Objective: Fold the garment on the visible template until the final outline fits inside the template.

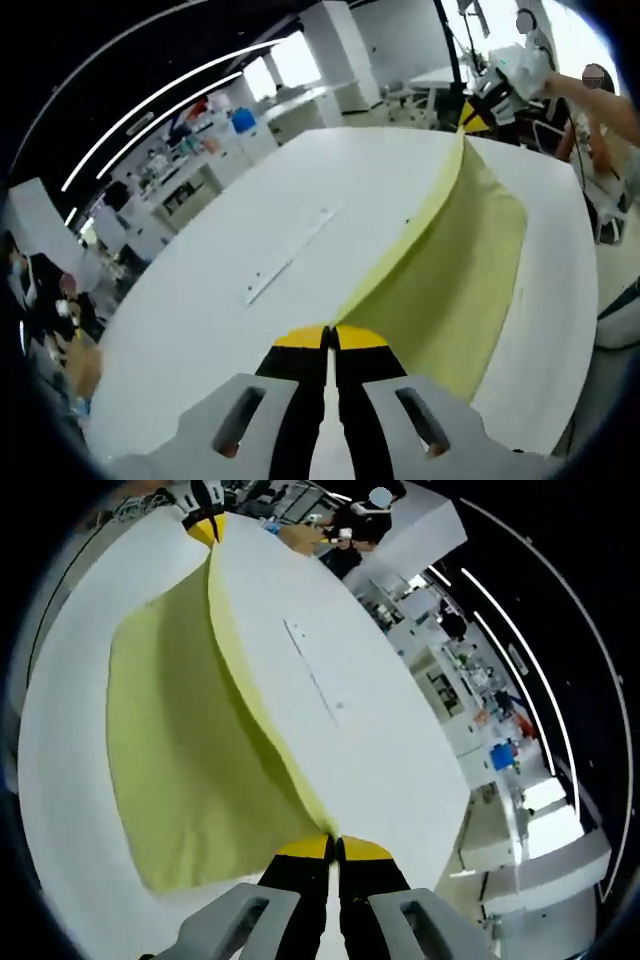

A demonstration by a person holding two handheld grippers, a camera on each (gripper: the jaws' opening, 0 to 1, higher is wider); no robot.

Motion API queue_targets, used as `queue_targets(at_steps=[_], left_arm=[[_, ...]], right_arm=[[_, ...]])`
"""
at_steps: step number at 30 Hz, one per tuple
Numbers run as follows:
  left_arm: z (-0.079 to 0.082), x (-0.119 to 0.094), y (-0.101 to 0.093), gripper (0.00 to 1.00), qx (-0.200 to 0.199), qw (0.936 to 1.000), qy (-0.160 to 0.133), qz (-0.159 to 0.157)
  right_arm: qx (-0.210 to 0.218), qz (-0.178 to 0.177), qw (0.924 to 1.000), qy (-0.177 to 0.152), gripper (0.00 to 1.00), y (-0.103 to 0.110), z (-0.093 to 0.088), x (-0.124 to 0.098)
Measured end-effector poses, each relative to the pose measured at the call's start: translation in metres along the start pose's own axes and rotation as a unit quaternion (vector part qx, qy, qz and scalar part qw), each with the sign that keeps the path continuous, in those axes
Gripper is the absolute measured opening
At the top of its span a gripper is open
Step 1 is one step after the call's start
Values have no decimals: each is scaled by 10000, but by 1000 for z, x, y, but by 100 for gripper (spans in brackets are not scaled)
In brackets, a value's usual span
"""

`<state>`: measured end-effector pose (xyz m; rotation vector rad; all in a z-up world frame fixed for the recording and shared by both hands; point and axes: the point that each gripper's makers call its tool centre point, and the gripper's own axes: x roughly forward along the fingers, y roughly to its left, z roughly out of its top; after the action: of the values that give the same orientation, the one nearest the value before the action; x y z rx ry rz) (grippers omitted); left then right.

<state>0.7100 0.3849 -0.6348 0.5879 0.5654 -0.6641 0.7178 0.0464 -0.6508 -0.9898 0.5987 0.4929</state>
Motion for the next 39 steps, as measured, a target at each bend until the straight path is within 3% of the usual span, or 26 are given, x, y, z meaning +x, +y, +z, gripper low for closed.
queue_targets(at_steps=[5, 10, 18, 20, 23, 30, 36, 39], left_arm=[[-11, 23, 4, 0, -385, 9991, 143, -50], [-27, 48, 5, 0, -204, 9988, 439, -41], [-56, 81, 2, 0, -548, 9953, 770, -219], [-60, 87, 1, 0, -494, 9955, 777, -221], [-66, 96, 2, 0, -493, 9950, 836, -216], [-79, 111, -1, 0, -787, 9918, 969, -259], [-80, 117, 2, 0, -655, 9935, 896, -236], [-78, 118, 4, 0, -541, 9946, 855, -221]], right_arm=[[-82, -87, 9998, 150, 0, -1, -2, 23], [47, 115, 9996, 249, 0, 9, -8, 52], [268, 403, 9982, 342, 0, 23, -18, 86], [385, 472, 9976, 316, 0, 25, -20, 93], [1110, 674, 9913, 231, 0, 31, -23, 104], [1348, 888, 9865, 278, 0, 43, -32, 119], [1433, 1077, 9836, 177, 0, 53, -32, 122], [1817, 1205, 9759, -5, 0, 55, -27, 120]])
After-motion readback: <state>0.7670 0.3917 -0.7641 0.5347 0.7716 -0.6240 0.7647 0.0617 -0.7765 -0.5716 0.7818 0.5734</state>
